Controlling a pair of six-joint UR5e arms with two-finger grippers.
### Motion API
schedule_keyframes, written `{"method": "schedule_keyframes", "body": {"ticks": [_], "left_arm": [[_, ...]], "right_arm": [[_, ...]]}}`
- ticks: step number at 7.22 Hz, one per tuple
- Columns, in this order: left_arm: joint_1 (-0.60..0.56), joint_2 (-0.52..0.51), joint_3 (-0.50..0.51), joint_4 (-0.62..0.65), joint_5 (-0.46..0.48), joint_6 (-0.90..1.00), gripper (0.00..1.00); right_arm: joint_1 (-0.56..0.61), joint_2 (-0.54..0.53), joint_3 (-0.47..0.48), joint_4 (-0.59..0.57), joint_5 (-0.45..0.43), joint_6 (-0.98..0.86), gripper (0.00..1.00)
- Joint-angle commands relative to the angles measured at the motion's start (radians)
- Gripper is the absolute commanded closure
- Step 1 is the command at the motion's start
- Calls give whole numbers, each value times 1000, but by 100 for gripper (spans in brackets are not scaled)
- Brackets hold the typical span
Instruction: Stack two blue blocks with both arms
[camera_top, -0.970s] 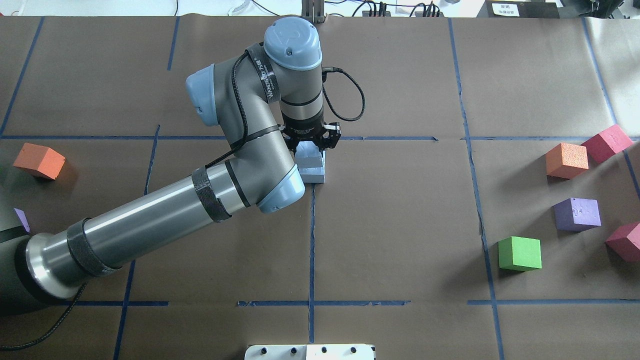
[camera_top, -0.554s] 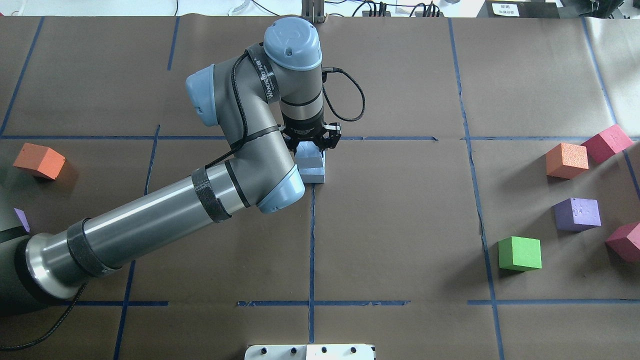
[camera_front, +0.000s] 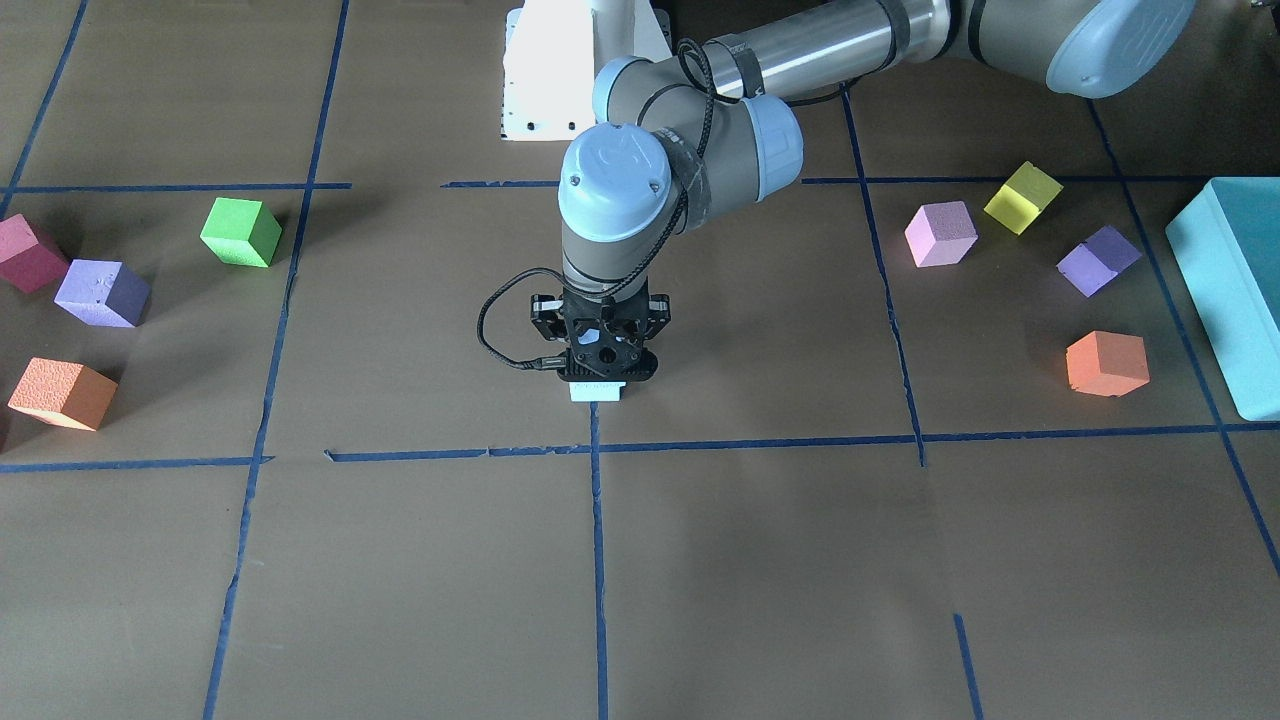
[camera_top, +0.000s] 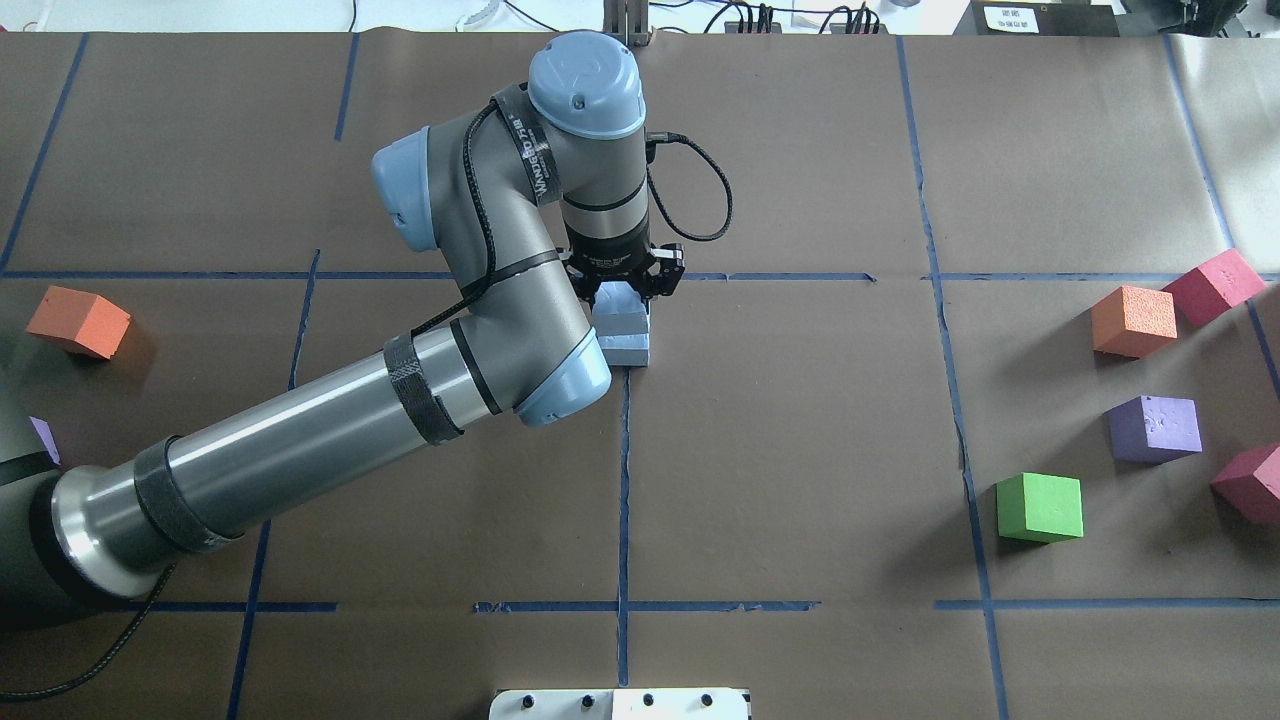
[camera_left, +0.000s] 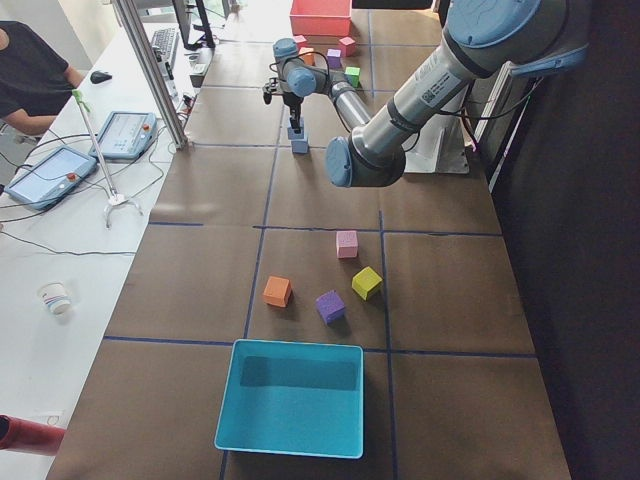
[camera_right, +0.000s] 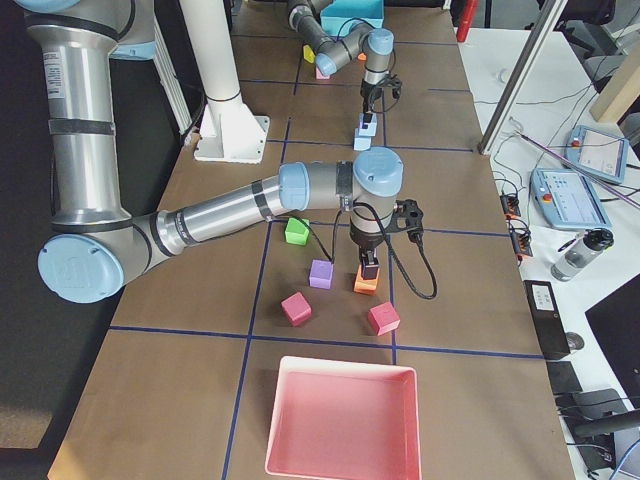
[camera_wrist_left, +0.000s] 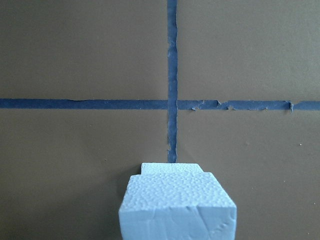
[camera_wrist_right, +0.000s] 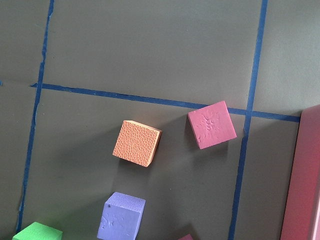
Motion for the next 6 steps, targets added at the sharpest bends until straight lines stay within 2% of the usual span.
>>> {"method": "schedule_keyframes", "body": {"ticks": [1,4,6], "left_arm": [[2,1,-6,-1,2,4,0],[3,3,-12,0,2,4,0],[-3,9,-93,27,-5,2,0]], "right_arm": [[0,-1,-3,0,0,0,0],[0,2,-12,2,2,-2,0],[0,4,-12,3,2,-2,0]]}}
